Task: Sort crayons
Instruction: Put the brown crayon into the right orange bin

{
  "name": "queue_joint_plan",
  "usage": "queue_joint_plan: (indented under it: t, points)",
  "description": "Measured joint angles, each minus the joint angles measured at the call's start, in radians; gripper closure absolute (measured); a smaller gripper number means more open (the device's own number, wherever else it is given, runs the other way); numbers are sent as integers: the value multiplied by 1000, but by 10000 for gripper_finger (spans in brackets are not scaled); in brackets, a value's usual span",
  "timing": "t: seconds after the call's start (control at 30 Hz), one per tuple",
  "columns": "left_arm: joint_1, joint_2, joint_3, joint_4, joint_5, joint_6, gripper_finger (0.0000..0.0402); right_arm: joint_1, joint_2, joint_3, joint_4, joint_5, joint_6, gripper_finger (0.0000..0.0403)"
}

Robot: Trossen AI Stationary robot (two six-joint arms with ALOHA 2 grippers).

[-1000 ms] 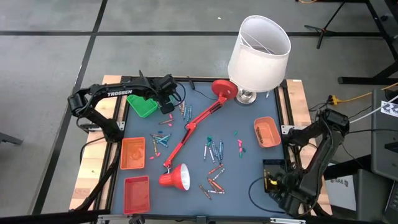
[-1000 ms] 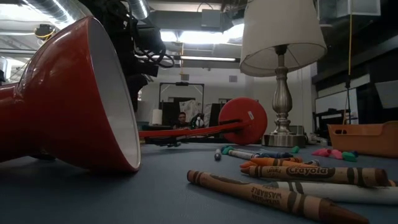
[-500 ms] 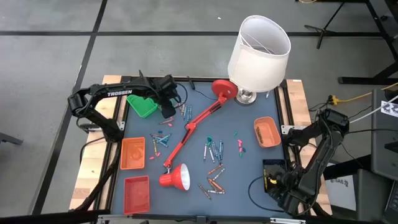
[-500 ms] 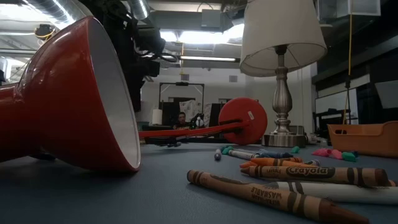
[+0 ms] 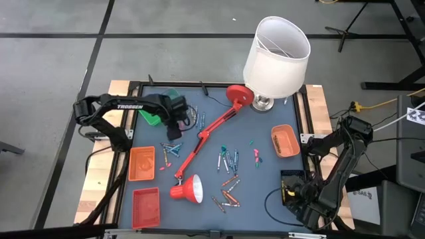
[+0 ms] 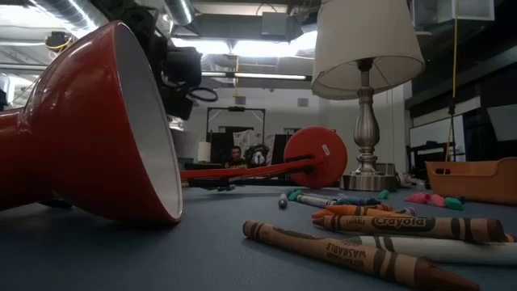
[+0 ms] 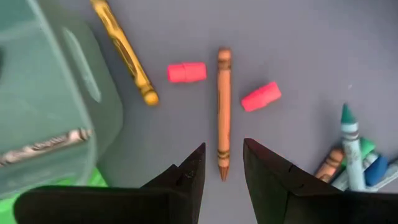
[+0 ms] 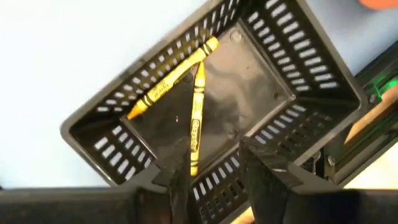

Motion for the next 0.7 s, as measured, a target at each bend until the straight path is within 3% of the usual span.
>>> queue_joint_plan:
  t: [0.47, 0.7]
  points:
    - [-9, 0, -111, 151, -17, 0, 310, -28, 0, 0, 0, 206, -14, 268]
    - [-9, 0, -156, 210, -17, 2, 310, -141, 0, 0, 4, 295, -243, 268]
